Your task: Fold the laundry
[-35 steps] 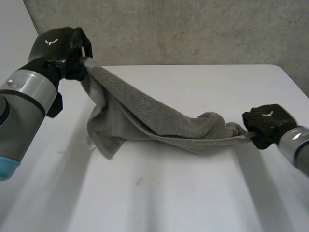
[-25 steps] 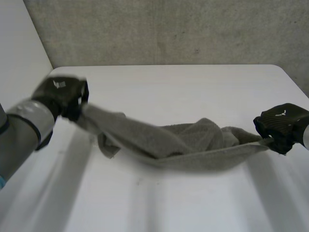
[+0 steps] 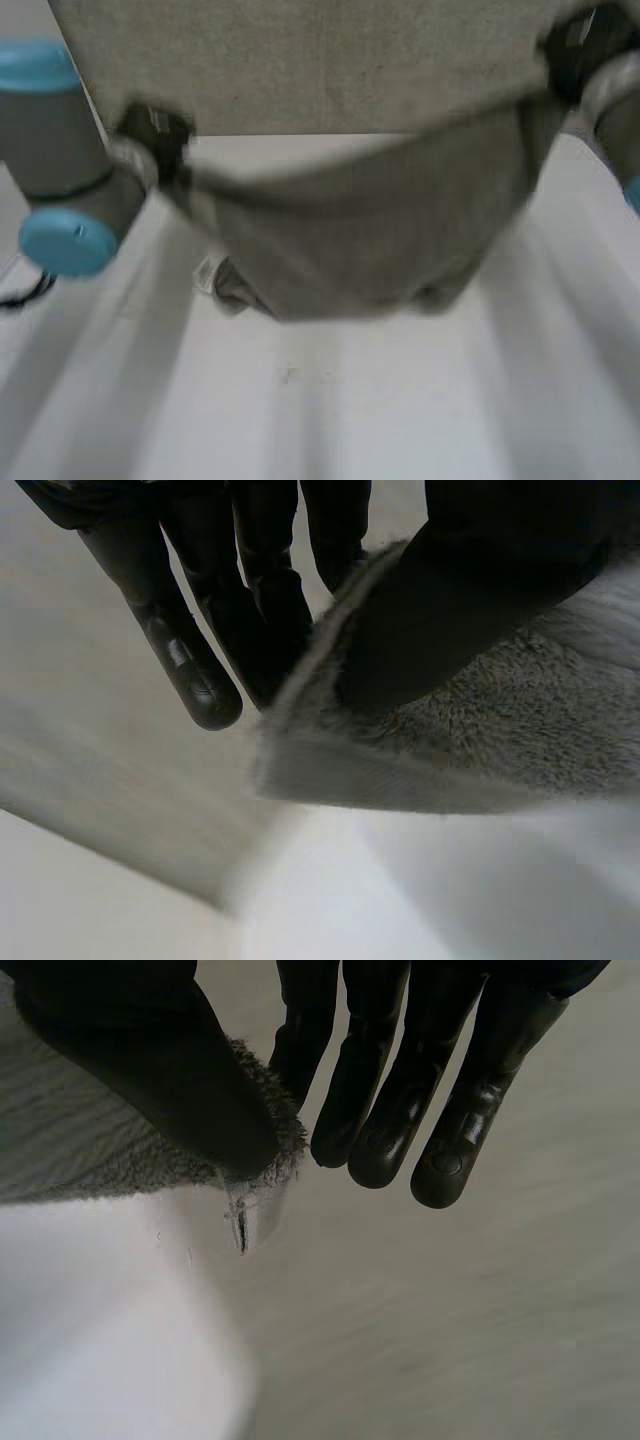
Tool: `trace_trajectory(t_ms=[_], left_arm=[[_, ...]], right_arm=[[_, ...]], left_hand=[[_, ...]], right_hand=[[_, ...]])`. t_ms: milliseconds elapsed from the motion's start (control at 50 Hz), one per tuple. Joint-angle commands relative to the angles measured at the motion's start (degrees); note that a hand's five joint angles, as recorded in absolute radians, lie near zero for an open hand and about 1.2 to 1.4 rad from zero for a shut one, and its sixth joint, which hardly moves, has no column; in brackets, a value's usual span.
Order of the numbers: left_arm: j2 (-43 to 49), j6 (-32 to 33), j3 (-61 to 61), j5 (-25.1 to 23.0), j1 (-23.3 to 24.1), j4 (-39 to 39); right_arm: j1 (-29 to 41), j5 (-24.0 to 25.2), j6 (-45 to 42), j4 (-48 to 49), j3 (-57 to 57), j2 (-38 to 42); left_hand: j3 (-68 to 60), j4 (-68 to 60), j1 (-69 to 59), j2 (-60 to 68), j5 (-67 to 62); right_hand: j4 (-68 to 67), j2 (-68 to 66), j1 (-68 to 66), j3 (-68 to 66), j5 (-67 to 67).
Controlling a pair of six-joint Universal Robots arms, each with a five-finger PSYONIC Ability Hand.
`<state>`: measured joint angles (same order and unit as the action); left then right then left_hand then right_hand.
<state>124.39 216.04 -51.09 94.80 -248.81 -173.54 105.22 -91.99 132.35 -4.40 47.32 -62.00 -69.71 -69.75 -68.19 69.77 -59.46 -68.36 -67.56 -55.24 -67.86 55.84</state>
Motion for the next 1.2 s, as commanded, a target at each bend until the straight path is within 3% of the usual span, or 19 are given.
trace_trajectory(t_ms=[20,240,440,520,640,720,760,780,800,820,840,860,880,900,960,1020,1080,1200], left_arm=[[-3.4,-4.0,11.4,0.9,0.0,-35.9],[-7.4,-4.3,-12.2,1.4,-0.2,-38.7],[-5.4,-4.3,-29.4,0.7,-0.2,-40.4],[-1.9,-4.1,-35.1,0.6,-0.2,-42.0],[-1.0,-3.6,-40.0,0.7,-0.4,-40.7],[-3.6,-2.2,-44.4,0.7,-0.8,-34.8],[-9.5,0.2,-48.6,0.8,-2.1,-22.9],[-9.5,0.3,-48.7,0.8,-2.1,-22.8],[-11.7,1.1,-50.2,1.0,-2.5,-17.0],[-11.7,1.1,-50.2,1.0,-2.6,-16.9],[-13.5,1.7,-51.7,1.2,-2.6,-10.9],[-13.6,1.8,-51.7,1.2,-2.6,-10.9],[-17.5,1.3,-53.4,1.3,-2.6,-0.9],[-20.6,1.2,-54.3,0.9,-2.6,5.2],[-24.2,1.3,-54.9,0.5,-2.5,12.3],[-25.1,1.2,-53.9,0.2,-2.3,12.4],[-24.7,1.2,-52.2,-0.7,-2.6,8.6],[-18.3,1.1,-47.0,-1.2,-2.5,1.5]], right_arm=[[0.2,0.1,6.9,29.2,3.8,-8.5],[0.2,5.4,7.7,28.3,19.7,-9.6],[0.0,15.4,7.7,28.2,37.1,-4.4],[0.1,16.3,7.4,27.4,40.4,-0.8],[-0.2,16.1,6.8,18.3,42.6,2.9],[-3.4,16.1,5.6,6.6,42.8,-0.4],[-4.7,16.3,5.0,1.8,42.9,-2.9],[-6.0,16.7,4.5,-2.8,42.8,-5.6],[-7.0,16.6,3.8,-7.2,42.5,-8.0],[-7.0,16.6,3.8,-7.3,42.5,-8.0],[-7.0,16.6,3.8,-7.3,42.5,-8.0],[-8.5,16.5,2.0,-13.8,41.9,-10.9],[-10.2,16.5,-2.8,-22.5,41.6,-14.5],[-10.2,16.5,-2.8,-22.6,41.6,-14.6],[-13.3,16.6,-9.6,-30.6,42.3,-18.6],[-15.0,17.6,-12.4,-32.3,42.2,-19.9],[-15.2,18.0,-9.0,-28.7,42.1,-19.4],[-13.8,16.4,-1.1,-18.3,38.7,-9.0]], left_hand=[[-10.3,-10.2,-11.8,10.2,-10.5],[-10.3,-10.2,-11.8,10.2,-10.5],[-10.3,-10.2,-11.8,10.2,-10.5],[-10.3,-10.2,-11.8,10.2,-10.5],[-10.3,-10.2,-11.8,10.2,-10.5],[-10.3,-10.2,-11.8,10.2,-10.5],[-10.3,-10.2,-11.8,10.2,-10.5],[-10.3,-10.2,-11.8,10.2,-10.5],[-10.3,-10.2,-11.8,10.2,-10.5],[-10.3,-10.2,-11.8,10.2,-10.5],[-10.3,-10.2,-11.8,10.2,-10.5],[-10.3,-10.2,-11.8,10.2,-10.5],[-10.3,-10.2,-11.8,10.2,-10.5],[-10.3,-10.2,-11.8,10.2,-10.5],[-10.3,-10.2,-11.8,10.2,-10.5],[-10.3,-10.2,-11.8,10.2,-10.5],[-10.3,-10.2,-11.8,10.2,-10.5],[-10.3,-10.2,-11.8,10.2,-10.5]], right_hand=[[-11.6,-12.4,-24.8,-12.1,14.2],[-11.6,-12.4,-24.8,-12.1,14.2],[-11.6,-12.4,-24.8,-12.1,14.2],[-11.6,-12.4,-24.8,-12.1,14.2],[-11.6,-12.4,-24.8,-12.1,14.2],[-11.6,-12.4,-24.8,-12.1,14.2],[-11.6,-12.4,-24.8,-12.1,14.2],[-11.6,-12.4,-24.8,-12.1,14.2],[-11.6,-12.4,-24.8,-12.1,14.2],[-11.6,-12.4,-24.8,-12.1,14.2],[-11.6,-12.4,-24.8,-12.1,14.2],[-11.6,-12.4,-24.8,-12.1,14.2],[-11.6,-12.4,-24.8,-12.1,14.2],[-11.6,-12.4,-24.8,-12.1,14.2],[-11.6,-12.4,-24.8,-12.1,14.2],[-11.6,-12.4,-24.8,-12.1,14.2],[-11.6,-12.4,-24.8,-12.1,14.2],[-11.6,-12.4,-24.8,-12.1,14.2]])
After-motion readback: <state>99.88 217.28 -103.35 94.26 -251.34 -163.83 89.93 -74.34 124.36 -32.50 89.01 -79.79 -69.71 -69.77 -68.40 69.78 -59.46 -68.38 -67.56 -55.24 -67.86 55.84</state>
